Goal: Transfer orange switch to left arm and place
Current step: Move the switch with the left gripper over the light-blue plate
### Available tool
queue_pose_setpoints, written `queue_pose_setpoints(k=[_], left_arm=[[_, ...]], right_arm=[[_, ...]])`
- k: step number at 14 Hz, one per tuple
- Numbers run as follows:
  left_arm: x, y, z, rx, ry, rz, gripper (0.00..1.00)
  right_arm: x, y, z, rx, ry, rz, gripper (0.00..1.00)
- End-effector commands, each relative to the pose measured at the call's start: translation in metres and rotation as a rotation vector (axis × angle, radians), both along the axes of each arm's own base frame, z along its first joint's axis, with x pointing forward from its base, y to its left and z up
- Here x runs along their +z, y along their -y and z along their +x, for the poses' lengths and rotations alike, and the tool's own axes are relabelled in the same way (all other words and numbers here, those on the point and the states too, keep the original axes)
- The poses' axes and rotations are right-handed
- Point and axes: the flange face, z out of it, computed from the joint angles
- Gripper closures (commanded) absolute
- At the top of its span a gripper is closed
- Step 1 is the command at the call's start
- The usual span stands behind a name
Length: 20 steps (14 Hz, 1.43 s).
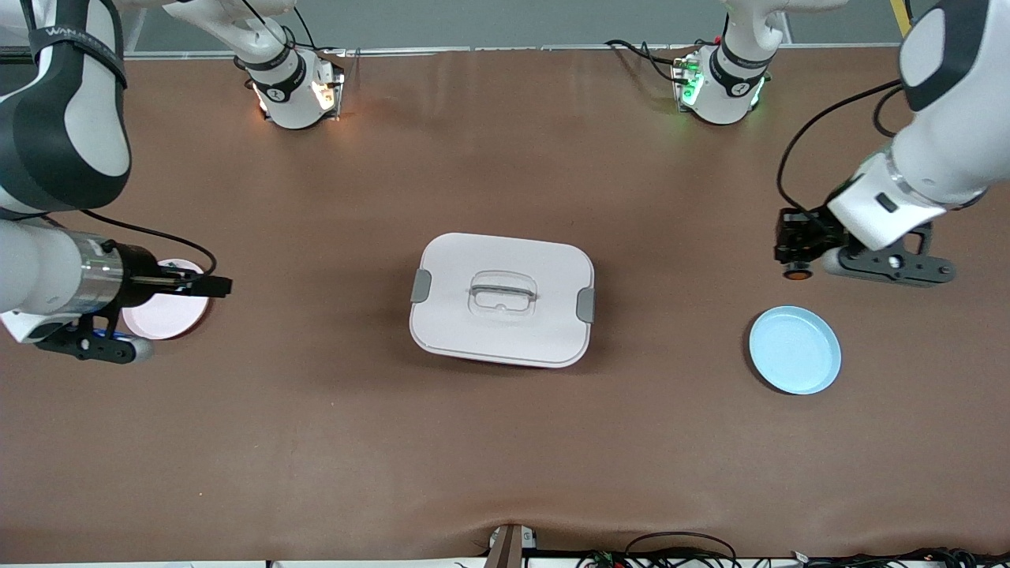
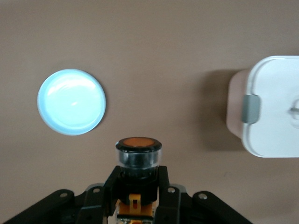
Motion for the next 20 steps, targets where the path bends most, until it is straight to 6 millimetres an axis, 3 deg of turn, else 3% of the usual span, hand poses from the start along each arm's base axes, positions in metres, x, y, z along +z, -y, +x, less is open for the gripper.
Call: queue_pose_setpoints(k=[1,4,6,10,12,16,18,20], left_arm=[[0.004,-0.031,-0.003,0.120,-0.017,0.050,0.95],[0.004,-0.042,-0.002,0.303,-0.022,0.084,0.95],[-0.002,-0.045,-0.001,0.423,-0.040,0.090,0.95],[-0.016,-0.067,0.003,0.834,-0.084,0.108,0.95],[-0.021,-0.076,0.007,0.926,-0.090,0.112,0.95],[-0.045,-0.114,0.018,1.125,-0.085,0.101,0.95],[-0.062,-0.117,0.023,1.235,-0.059,0.082,0.96],[-0.080,-0.120,0.034,1.333,-0.047,0.070,0.98]], right_arm=[[0.005,0.029,-0.006,0.073,-0.017,-0.018,0.00],[0.010,0.052,-0.008,0.071,-0.020,-0.006,0.00],[0.012,0.056,-0.010,0.077,-0.018,-0.002,0.00],[0.013,0.065,-0.016,0.067,-0.054,-0.001,0.00],[0.012,0.071,-0.016,0.065,-0.056,0.002,0.00],[0.012,0.074,-0.016,0.066,-0.055,0.001,0.00],[0.016,0.072,-0.018,0.057,-0.054,-0.007,0.00],[0.034,0.074,-0.025,0.053,-0.025,-0.012,0.00]])
